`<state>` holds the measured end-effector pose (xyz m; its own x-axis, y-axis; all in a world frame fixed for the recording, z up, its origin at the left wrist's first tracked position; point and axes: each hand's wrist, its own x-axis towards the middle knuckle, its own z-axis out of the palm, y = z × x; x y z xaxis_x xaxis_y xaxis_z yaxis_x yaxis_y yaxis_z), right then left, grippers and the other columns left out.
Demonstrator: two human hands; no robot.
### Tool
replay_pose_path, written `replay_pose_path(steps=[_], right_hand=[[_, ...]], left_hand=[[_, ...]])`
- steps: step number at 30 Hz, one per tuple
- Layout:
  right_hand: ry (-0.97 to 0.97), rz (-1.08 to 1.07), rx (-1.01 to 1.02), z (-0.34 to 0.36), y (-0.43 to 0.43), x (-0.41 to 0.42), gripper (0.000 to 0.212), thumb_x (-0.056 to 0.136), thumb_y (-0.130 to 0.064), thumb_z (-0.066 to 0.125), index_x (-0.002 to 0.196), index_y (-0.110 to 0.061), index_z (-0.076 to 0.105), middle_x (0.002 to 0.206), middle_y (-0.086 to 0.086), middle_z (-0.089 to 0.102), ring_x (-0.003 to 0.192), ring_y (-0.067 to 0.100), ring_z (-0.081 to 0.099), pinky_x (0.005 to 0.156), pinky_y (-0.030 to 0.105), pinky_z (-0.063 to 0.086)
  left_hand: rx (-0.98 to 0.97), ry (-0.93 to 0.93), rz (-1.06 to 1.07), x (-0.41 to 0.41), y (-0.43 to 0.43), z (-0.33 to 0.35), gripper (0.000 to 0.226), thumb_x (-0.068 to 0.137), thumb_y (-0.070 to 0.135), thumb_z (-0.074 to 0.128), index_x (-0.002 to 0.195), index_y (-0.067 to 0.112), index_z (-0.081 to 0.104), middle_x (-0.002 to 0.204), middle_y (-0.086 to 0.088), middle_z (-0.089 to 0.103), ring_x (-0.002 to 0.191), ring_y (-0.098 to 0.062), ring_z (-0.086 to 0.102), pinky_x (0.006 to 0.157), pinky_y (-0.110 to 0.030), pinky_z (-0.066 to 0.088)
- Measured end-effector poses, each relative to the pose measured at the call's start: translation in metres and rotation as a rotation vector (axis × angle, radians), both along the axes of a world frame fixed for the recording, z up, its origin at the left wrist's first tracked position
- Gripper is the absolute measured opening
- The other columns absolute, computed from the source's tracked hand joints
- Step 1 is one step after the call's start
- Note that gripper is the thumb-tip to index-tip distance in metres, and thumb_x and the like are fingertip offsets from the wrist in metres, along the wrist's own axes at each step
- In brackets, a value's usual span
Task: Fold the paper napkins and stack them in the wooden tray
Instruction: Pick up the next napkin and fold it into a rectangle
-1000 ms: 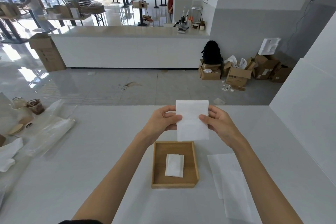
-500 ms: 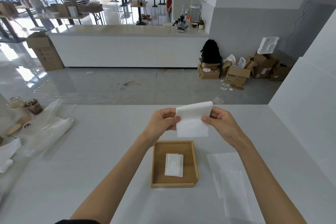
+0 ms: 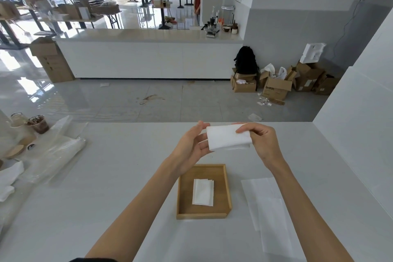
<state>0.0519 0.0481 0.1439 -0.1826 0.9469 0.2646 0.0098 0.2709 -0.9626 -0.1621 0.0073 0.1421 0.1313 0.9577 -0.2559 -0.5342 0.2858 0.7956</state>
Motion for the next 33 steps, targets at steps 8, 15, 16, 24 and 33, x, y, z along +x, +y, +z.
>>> replay_pose_path(steps=[8,15,16,24,33], right_hand=[[-0.138,0.096,-0.044,0.001,0.001,0.005,0.041,0.095,0.012,0.050,0.090,-0.015,0.079,0.098,-0.011,0.078,0.098,0.011,0.070,0.078,0.021,0.056],[-0.010,0.104,-0.427,0.001,-0.004,0.001,0.026,0.101,-0.039,0.053,0.121,-0.029,0.065,0.107,0.005,0.073,0.088,0.022,0.074,0.079,0.036,0.060],[-0.035,0.077,-0.399,0.000,-0.005,-0.002,0.026,0.099,-0.033,0.058,0.123,-0.027,0.064,0.105,0.004,0.074,0.088,0.021,0.074,0.078,0.035,0.060],[-0.326,0.187,-0.175,0.008,0.000,-0.007,0.045,0.095,-0.010,0.065,0.135,-0.027,0.054,0.092,0.001,0.079,0.087,0.014,0.071,0.071,0.023,0.055],[-0.125,0.226,-0.288,-0.015,-0.013,-0.030,0.054,0.096,-0.026,0.063,0.145,-0.032,0.043,0.106,0.010,0.075,0.100,0.024,0.072,0.084,0.036,0.060]], left_hand=[[0.082,0.211,-0.019,0.003,-0.003,-0.007,0.025,0.098,0.007,0.060,0.123,0.008,0.066,0.108,-0.009,0.071,0.093,-0.019,0.069,0.085,-0.029,0.060],[0.134,0.270,0.092,0.004,-0.005,-0.009,0.023,0.098,0.008,0.062,0.120,0.015,0.064,0.113,-0.008,0.073,0.102,-0.021,0.068,0.080,-0.029,0.059],[0.137,0.281,0.094,0.004,-0.006,-0.011,0.024,0.098,0.007,0.062,0.120,0.015,0.064,0.113,-0.008,0.073,0.102,-0.021,0.068,0.082,-0.031,0.059],[0.085,0.302,-0.071,-0.003,-0.026,-0.013,0.031,0.100,0.017,0.060,0.130,0.010,0.060,0.113,-0.013,0.071,0.099,-0.026,0.070,0.082,-0.036,0.059],[0.116,0.524,0.101,-0.002,-0.020,-0.029,0.023,0.100,0.020,0.059,0.122,0.011,0.057,0.113,-0.015,0.073,0.102,-0.036,0.071,0.081,-0.042,0.059]])
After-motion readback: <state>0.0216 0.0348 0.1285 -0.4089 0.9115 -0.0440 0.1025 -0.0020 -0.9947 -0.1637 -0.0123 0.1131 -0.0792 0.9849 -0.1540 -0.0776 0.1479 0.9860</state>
